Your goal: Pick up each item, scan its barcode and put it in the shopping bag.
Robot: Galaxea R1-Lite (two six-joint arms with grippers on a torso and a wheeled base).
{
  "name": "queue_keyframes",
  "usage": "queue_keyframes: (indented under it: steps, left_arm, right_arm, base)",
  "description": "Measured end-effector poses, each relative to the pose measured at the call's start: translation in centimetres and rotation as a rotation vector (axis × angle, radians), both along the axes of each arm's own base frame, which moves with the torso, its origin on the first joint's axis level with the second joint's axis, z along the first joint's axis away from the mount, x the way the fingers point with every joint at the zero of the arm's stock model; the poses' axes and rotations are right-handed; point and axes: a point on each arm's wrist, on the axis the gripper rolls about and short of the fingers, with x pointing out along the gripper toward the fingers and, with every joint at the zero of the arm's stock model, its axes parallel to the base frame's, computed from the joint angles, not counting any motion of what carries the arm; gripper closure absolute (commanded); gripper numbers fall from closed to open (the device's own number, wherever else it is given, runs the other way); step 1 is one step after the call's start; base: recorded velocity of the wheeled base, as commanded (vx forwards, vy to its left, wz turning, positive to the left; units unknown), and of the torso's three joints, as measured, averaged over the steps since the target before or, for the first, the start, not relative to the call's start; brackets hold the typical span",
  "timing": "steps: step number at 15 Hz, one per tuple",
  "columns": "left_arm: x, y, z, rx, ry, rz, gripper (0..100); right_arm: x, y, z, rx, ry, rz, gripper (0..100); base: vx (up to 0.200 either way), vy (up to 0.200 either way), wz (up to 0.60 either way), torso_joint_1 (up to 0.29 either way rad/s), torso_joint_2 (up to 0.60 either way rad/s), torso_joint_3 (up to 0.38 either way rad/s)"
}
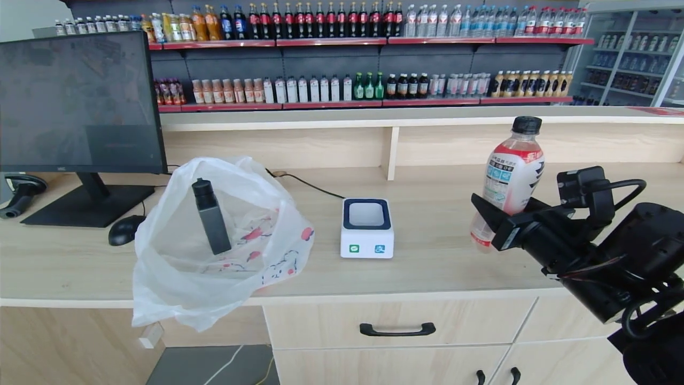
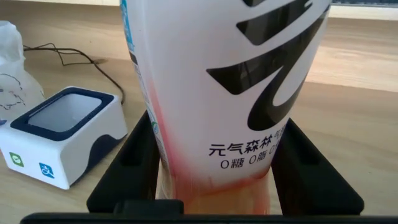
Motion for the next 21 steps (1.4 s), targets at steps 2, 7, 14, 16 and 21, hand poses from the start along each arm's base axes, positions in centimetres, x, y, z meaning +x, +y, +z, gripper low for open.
queue_keyframes:
  steps: [2,7,14,16,21]
  left_arm:
    - [0.0,0.0,0.0,0.000,0.000,0.000,0]
    - [0.0,0.0,0.0,0.000,-0.001,-0.001,0]
    - [0.0,0.0,0.0,0.000,-0.001,0.000,0]
    - [0.0,0.0,0.0,0.000,-0.002,0.000,0]
    - [0.0,0.0,0.0,0.000,-0.003,0.000,0]
  right_arm:
    - [-0.2,0.0,0.0,-0.001,0.001,0.002,100]
    - [-0.5,-0.1,0.4,0.002,-0.012,0.002,100]
    - [-1.1,1.5,1.3,0.016,-0.047,0.065,100]
    - [-1.0,2.4,2.0,0.027,-0.076,0.101,100]
    - [1.3,4.0,2.9,-0.009,-0.160,0.198,100]
  base:
    - [0.000,0.200,0.00,0.000,0.00,0.005]
    - [0.000,0.080,0.00,0.001,0.00,0.003]
    - [0.000,0.000,0.00,0.000,0.00,0.000]
    - [0.000,0.000,0.00,0.000,0.00,0.000]
    - [0.000,0.000,0.00,0.000,0.00,0.000]
